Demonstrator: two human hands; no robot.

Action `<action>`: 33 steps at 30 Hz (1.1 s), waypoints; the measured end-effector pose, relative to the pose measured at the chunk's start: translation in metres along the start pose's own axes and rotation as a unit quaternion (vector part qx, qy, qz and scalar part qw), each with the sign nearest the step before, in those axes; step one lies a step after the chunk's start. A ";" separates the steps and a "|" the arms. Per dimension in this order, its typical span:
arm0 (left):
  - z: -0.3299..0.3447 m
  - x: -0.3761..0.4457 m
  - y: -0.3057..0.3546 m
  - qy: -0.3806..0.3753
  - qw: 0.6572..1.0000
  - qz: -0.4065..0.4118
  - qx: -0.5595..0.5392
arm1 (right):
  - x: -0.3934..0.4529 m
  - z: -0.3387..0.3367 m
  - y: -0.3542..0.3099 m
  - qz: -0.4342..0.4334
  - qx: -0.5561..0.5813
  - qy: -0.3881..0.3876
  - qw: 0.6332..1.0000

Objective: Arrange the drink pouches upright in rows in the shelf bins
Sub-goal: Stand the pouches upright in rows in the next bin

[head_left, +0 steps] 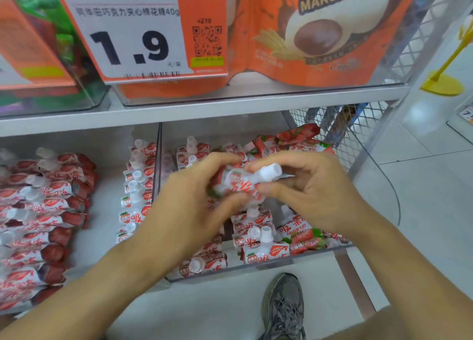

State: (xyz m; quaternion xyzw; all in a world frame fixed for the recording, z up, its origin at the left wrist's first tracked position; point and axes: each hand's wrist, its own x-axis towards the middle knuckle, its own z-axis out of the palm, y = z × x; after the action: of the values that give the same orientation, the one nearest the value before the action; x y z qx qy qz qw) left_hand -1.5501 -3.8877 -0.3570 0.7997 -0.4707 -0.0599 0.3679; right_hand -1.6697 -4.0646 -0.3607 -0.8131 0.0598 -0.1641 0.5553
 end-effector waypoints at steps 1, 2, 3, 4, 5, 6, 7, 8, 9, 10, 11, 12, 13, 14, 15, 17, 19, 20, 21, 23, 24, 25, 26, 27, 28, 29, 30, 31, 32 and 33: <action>-0.006 0.000 -0.001 0.011 1.000 -0.021 0.006 | 0.002 -0.001 0.003 0.020 0.023 -0.025 0.999; -0.012 0.000 -0.001 0.026 0.999 -0.041 0.006 | 0.005 -0.006 0.009 0.047 0.020 -0.047 0.998; -0.018 -0.002 -0.002 0.046 0.997 -0.057 -0.001 | 0.009 -0.011 0.018 0.072 -0.012 -0.054 0.996; -0.024 -0.005 -0.004 0.069 0.995 -0.069 -0.015 | 0.013 -0.016 0.027 0.091 -0.061 -0.041 0.993; -0.030 -0.008 -0.007 0.089 0.992 -0.080 -0.034 | 0.019 -0.018 0.033 0.102 -0.109 -0.016 0.989; -0.036 -0.010 -0.008 0.105 0.989 -0.092 -0.049 | 0.025 -0.017 0.038 0.106 -0.137 0.003 0.985; -0.041 -0.014 -0.012 0.119 0.986 -0.100 -0.053 | 0.032 -0.014 0.040 0.106 -0.148 0.003 0.983; -0.045 -0.018 -0.017 0.132 0.984 -0.108 -0.051 | 0.039 -0.008 0.039 0.104 -0.165 -0.018 0.981; -0.049 -0.022 -0.022 0.144 0.981 -0.118 -0.052 | 0.046 -0.003 0.038 0.105 -0.194 -0.048 0.974; -0.053 -0.026 -0.026 0.155 0.978 -0.127 -0.060 | 0.053 0.001 0.036 0.107 -0.226 -0.070 0.966; -0.057 -0.030 -0.030 0.166 0.974 -0.133 -0.072 | 0.061 0.004 0.036 0.109 -0.257 -0.074 0.958; -0.060 -0.034 -0.034 0.174 0.972 -0.138 -0.081 | 0.069 0.006 0.036 0.106 -0.286 -0.067 0.950; -0.062 -0.038 -0.035 0.179 0.970 -0.144 -0.082 | 0.076 0.008 0.037 0.099 -0.315 -0.060 0.942; -0.063 -0.041 -0.036 0.179 0.970 -0.149 -0.076 | 0.082 0.011 0.040 0.089 -0.340 -0.065 0.934; -0.064 -0.043 -0.035 0.174 0.970 -0.154 -0.065 | 0.088 0.016 0.045 0.083 -0.361 -0.088 0.925; -0.062 -0.045 -0.034 0.157 0.972 -0.162 -0.060 | 0.097 0.028 0.056 0.112 -0.396 -0.155 0.898; -0.057 -0.045 -0.033 0.144 0.972 -0.168 -0.082 | 0.104 0.040 0.066 0.142 -0.432 -0.208 0.866; -0.056 -0.044 -0.034 0.141 0.970 -0.171 -0.096 | 0.107 0.044 0.070 0.146 -0.448 -0.218 0.855; -0.055 -0.044 -0.034 0.139 0.968 -0.174 -0.113 | 0.109 0.046 0.072 0.148 -0.461 -0.221 0.847; -0.052 -0.043 -0.036 0.134 0.965 -0.179 -0.136 | 0.110 0.046 0.071 0.142 -0.477 -0.217 0.840; -0.052 -0.043 -0.038 0.131 0.965 -0.180 -0.139 | 0.110 0.045 0.070 0.137 -0.477 -0.213 0.842; -0.051 -0.043 -0.038 0.130 0.965 -0.179 -0.139 | 0.109 0.044 0.068 0.136 -0.472 -0.215 0.844; -0.051 -0.043 -0.038 0.130 0.966 -0.176 -0.140 | 0.108 0.043 0.067 0.135 -0.468 -0.215 0.847; -0.050 -0.043 -0.037 0.130 0.966 -0.174 -0.142 | 0.108 0.042 0.067 0.136 -0.467 -0.214 0.847; -0.050 -0.043 -0.036 0.131 0.966 -0.171 -0.143 | 0.108 0.041 0.067 0.133 -0.467 -0.209 0.849; -0.049 -0.043 -0.035 0.132 0.967 -0.170 -0.139 | 0.108 0.040 0.067 0.127 -0.462 -0.202 0.854; -0.049 -0.043 -0.035 0.134 0.967 -0.169 -0.134 | 0.108 0.037 0.067 0.117 -0.453 -0.191 0.863; -0.048 -0.043 -0.034 0.136 0.968 -0.168 -0.131 | 0.107 0.035 0.064 0.108 -0.442 -0.177 0.872; -0.048 -0.042 -0.033 0.137 0.968 -0.166 -0.130 | 0.106 0.031 0.062 0.098 -0.433 -0.158 0.882; -0.048 -0.042 -0.033 0.138 0.968 -0.165 -0.130 | 0.104 0.026 0.058 0.089 -0.430 -0.137 0.888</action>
State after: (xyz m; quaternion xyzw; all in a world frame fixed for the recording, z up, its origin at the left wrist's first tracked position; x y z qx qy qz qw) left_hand -1.5285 -3.8191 -0.3536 0.8123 -0.2651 -0.0693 0.5148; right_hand -1.5584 -4.0921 -0.4019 -0.9779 0.1196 0.0404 0.1665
